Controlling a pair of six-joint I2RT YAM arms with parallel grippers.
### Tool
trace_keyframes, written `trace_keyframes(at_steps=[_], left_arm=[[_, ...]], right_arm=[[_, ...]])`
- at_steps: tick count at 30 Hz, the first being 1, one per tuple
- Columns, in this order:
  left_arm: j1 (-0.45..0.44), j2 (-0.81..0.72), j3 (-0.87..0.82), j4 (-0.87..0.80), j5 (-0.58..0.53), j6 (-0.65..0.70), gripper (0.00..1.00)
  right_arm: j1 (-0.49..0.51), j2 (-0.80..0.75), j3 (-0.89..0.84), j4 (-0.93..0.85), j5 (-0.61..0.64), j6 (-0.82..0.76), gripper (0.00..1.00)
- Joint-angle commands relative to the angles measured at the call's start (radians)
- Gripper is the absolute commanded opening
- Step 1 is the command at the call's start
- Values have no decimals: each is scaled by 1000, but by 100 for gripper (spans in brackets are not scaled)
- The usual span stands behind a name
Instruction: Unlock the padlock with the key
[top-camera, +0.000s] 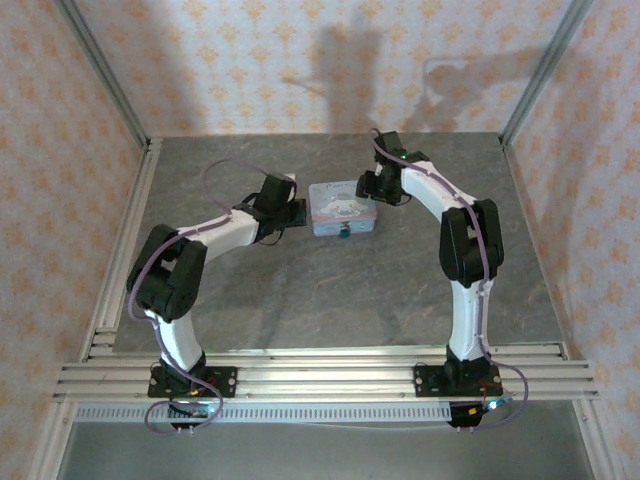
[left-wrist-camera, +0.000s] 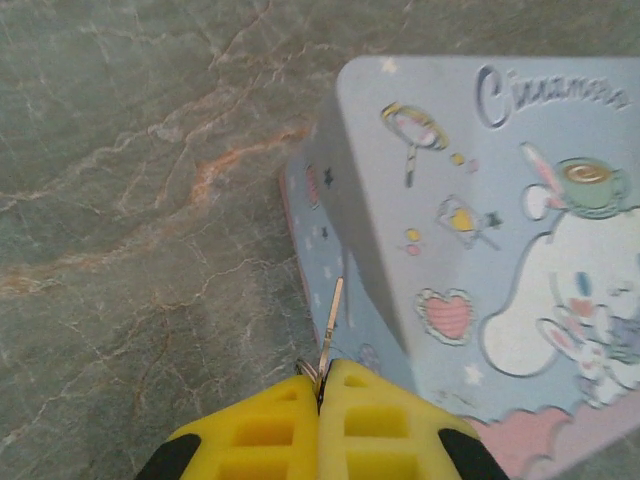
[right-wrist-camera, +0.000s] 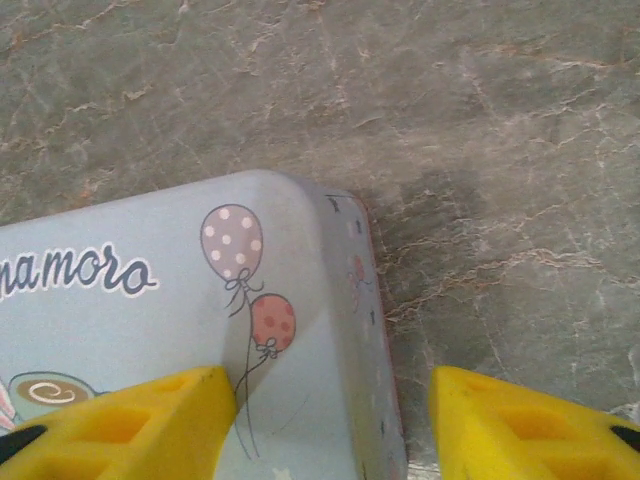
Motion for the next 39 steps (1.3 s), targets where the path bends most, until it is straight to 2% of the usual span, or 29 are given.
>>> trace_keyframes(at_steps=[1, 7, 10, 14, 19, 21, 26, 31, 39], left_arm=[[2, 17, 21, 45, 3, 20, 0], [2, -1, -22, 67, 5, 25, 0], [3, -25, -37, 51, -9, 39, 0], [19, -81, -76, 28, -12, 38, 0], [31, -202, -172, 15, -33, 46, 0], [30, -238, -199, -6, -15, 62, 0], [29, -318, -303, 0, 44, 59, 0], [25, -396, -397, 44, 90, 31, 0], [5, -458, -439, 32, 101, 38, 0]], right_arm=[[9, -21, -100, -7, -63, 23, 55], [17, -105, -205, 58, -99, 111, 55], [21, -135, -218, 59, -78, 135, 58], [17, -216, -232, 42, 33, 141, 61], [32, -387, -339, 48, 173, 154, 63], [77, -463, -410, 61, 264, 146, 63], [285, -603, -646, 217, 424, 177, 61], [446, -533, -695, 322, 503, 277, 57], [483, -338, -590, 350, 523, 319, 52]])
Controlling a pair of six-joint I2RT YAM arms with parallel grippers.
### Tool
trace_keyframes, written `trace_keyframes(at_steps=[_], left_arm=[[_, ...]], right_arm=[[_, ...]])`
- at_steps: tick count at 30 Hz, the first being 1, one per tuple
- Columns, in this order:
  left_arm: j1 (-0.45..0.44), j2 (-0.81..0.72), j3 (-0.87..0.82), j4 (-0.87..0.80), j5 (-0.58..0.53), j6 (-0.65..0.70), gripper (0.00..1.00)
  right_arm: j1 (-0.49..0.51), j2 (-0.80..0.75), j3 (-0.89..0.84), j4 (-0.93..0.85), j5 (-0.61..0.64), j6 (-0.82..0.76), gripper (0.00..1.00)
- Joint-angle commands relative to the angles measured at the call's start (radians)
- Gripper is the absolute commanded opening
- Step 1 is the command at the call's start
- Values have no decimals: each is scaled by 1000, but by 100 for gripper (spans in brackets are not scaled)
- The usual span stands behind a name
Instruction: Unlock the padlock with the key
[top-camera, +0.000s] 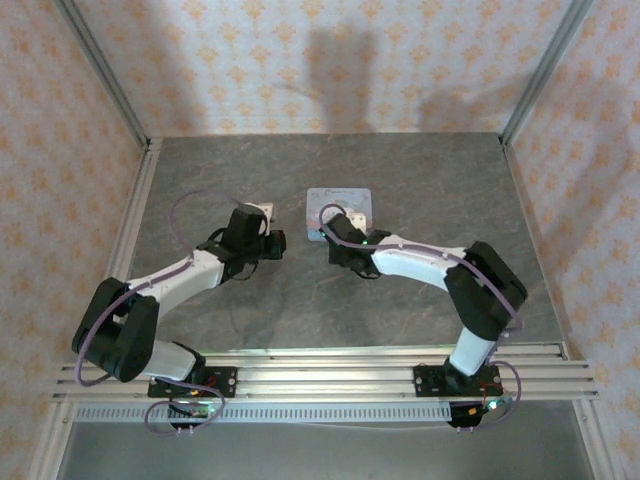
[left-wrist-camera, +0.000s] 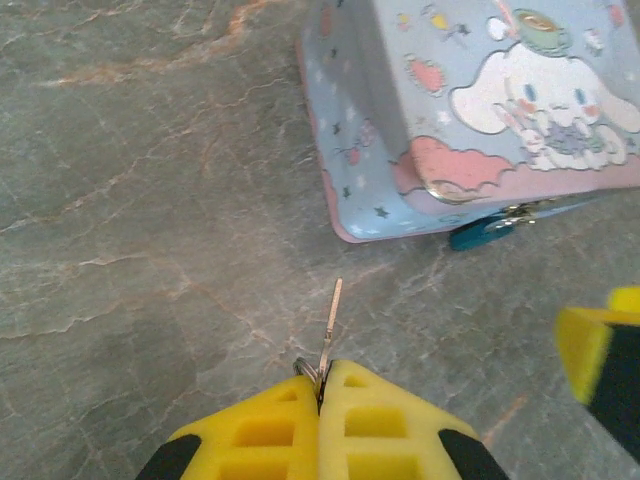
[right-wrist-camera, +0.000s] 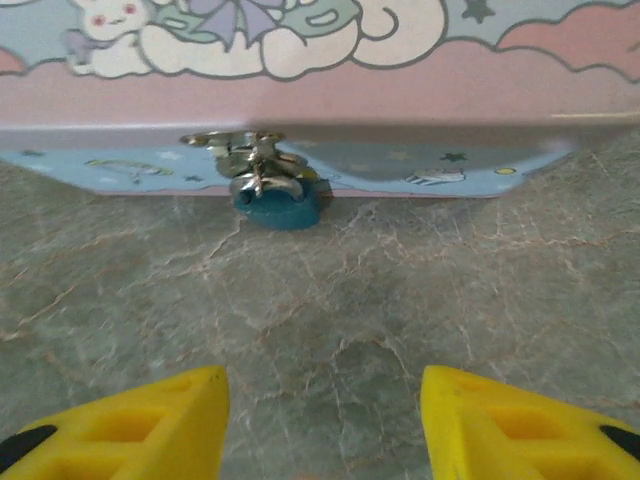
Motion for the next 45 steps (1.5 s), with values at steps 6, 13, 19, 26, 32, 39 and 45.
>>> trace_keyframes(at_steps=[6, 13, 19, 26, 32, 39, 45], left_arm=[[-15, -31, -73, 66, 24, 0, 0], [-16, -19, -99, 110, 41, 5, 0], [-17, -28, -106, 108, 47, 20, 0], [-17, -50, -127, 113, 43, 31, 0], [-17, -55, -143, 124, 47, 34, 0], [-17, -62, -171, 137, 48, 29, 0], [-17, -84, -194, 136, 50, 37, 0]], right_arm=[[3, 100, 81, 78, 109, 47, 49], [2, 182, 130, 87, 160, 44, 48], [-2, 226, 156, 85, 180, 38, 48], [-18, 257, 174, 106, 185, 22, 47], [-30, 286, 193, 106, 197, 17, 43], [-32, 311, 194, 146, 186, 7, 33], [-31, 299, 175, 172, 182, -10, 24]])
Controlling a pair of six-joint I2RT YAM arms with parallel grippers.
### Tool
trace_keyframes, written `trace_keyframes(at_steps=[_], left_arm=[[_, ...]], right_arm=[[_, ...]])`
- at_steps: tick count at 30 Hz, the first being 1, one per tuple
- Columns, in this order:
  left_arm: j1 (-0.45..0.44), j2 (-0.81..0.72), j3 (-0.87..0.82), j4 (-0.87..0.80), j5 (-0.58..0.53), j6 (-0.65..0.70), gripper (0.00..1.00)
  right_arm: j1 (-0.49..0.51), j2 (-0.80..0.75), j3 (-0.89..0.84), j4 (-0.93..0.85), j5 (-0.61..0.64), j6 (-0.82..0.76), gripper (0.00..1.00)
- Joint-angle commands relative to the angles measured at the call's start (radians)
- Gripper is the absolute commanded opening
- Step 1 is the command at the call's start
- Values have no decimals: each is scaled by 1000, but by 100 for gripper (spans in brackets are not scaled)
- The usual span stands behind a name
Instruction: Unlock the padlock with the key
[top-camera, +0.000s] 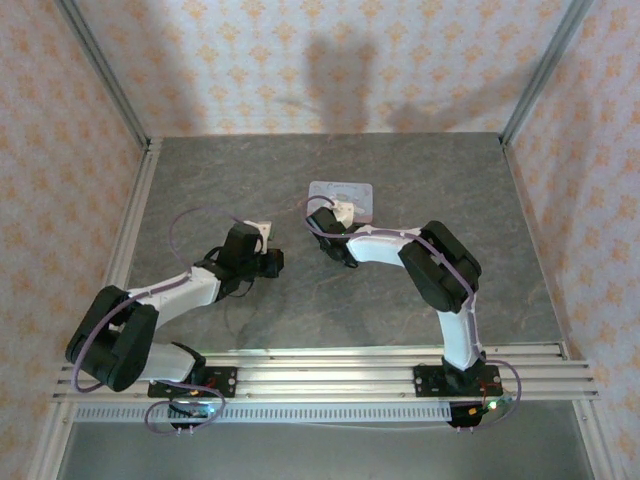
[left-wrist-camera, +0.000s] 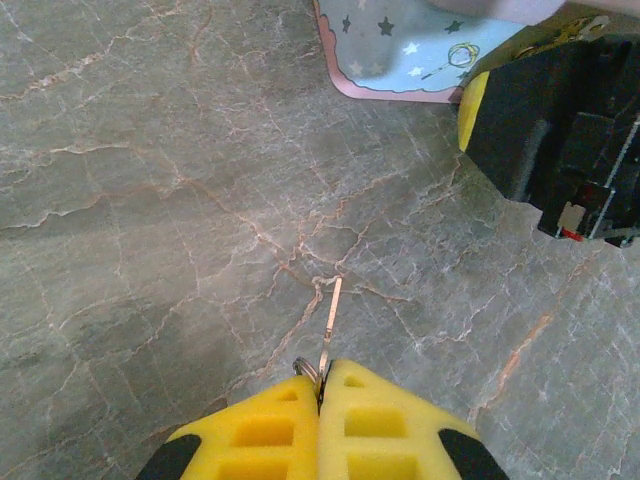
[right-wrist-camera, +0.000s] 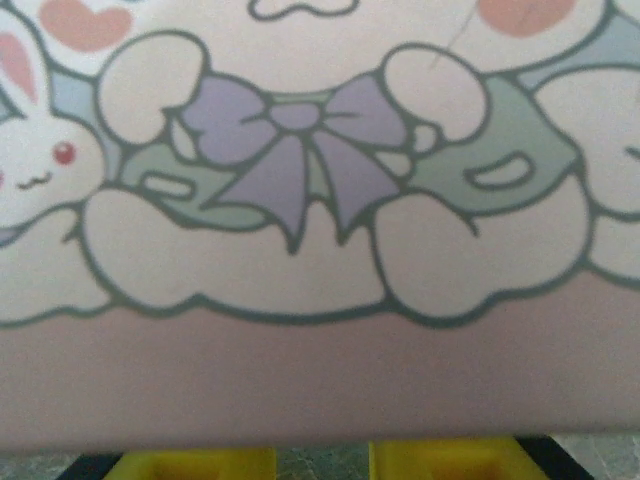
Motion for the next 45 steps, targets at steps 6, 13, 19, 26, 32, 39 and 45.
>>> trace_keyframes(at_steps=[6, 13, 19, 26, 32, 39, 45], left_arm=[[-14, -80, -75, 95, 45, 35, 0], [-26, -135, -102, 65, 54, 81, 0], [-38, -119, -145, 184, 162, 74, 0], [-55, -73, -199, 387, 214, 52, 0], [-57, 43, -203, 609, 258, 36, 0], [-54, 223, -155, 859, 257, -52, 0], [-48, 356, -124, 1062, 275, -97, 0]], right_arm=[[-5, -64, -38, 29, -8, -82, 17], [-16, -113, -1, -65, -130, -96, 7], [-29, -135, 54, -155, -236, -102, 0], [-64, -152, 131, -275, -400, -114, 0], [-105, -169, 199, -373, -526, -125, 0], [-176, -194, 207, -369, -687, -72, 0], [-231, -218, 207, -364, -795, -47, 0]])
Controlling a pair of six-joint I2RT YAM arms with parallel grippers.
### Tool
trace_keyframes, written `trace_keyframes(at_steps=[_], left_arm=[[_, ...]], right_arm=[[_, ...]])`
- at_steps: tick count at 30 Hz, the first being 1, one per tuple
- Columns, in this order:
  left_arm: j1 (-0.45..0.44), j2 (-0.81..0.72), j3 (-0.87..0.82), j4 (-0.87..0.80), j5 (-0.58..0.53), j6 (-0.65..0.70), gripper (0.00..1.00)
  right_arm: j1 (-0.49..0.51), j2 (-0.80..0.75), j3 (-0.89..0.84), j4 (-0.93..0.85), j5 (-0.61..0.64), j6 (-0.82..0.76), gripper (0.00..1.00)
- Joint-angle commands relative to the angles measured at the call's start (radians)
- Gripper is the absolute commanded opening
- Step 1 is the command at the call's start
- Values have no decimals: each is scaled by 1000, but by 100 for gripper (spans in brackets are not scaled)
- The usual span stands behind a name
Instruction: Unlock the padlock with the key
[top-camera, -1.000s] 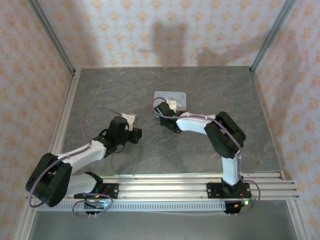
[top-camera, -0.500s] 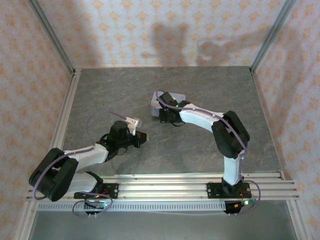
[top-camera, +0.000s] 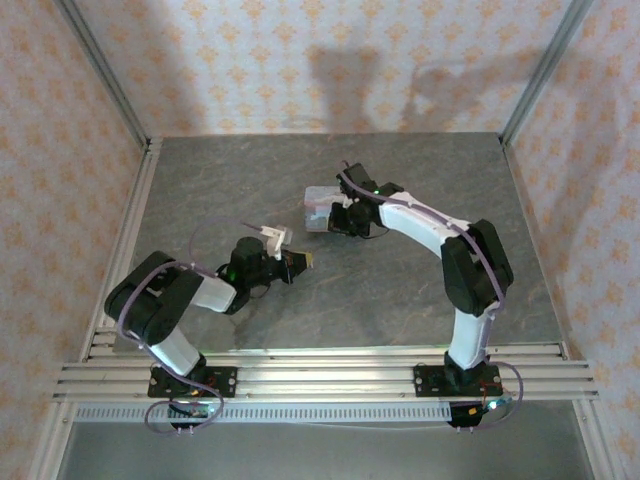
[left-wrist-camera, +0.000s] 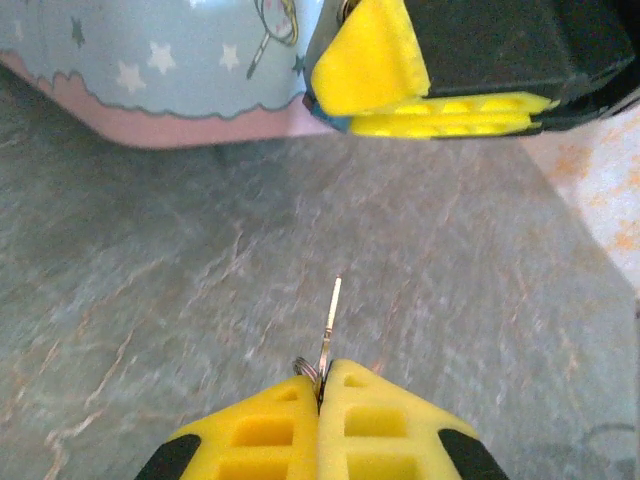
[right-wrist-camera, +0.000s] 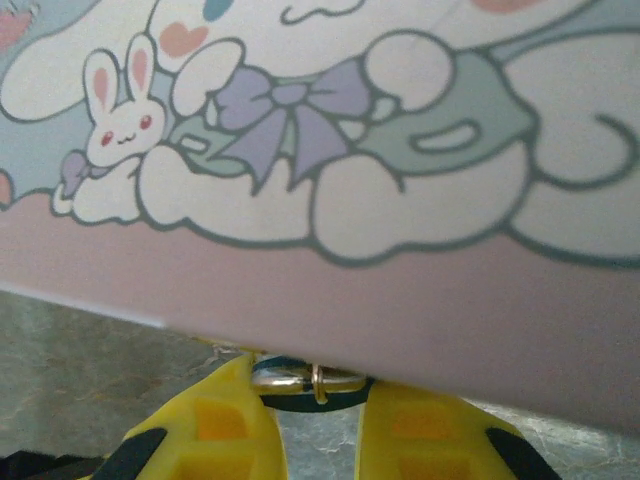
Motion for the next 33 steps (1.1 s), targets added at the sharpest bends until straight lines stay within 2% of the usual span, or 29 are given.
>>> trace_keyframes(at_steps=[1, 5, 8, 26, 33], left_arm=[[6, 55, 28, 218, 23, -35, 0], [8, 146, 55, 320, 51, -40, 0], [3, 187, 84, 337, 71, -27, 0], [-20, 200, 155, 337, 50, 47, 0], [-22, 189, 150, 335, 8, 74, 0]], right_arm=[[-28, -74, 27, -2, -92, 27, 0], [-65, -87, 14, 11, -156, 49, 0], [-85, -93, 12, 15, -195, 58, 0], [-101, -74, 64, -9, -320, 106, 0], [-106, -71, 68, -4, -349, 135, 0]])
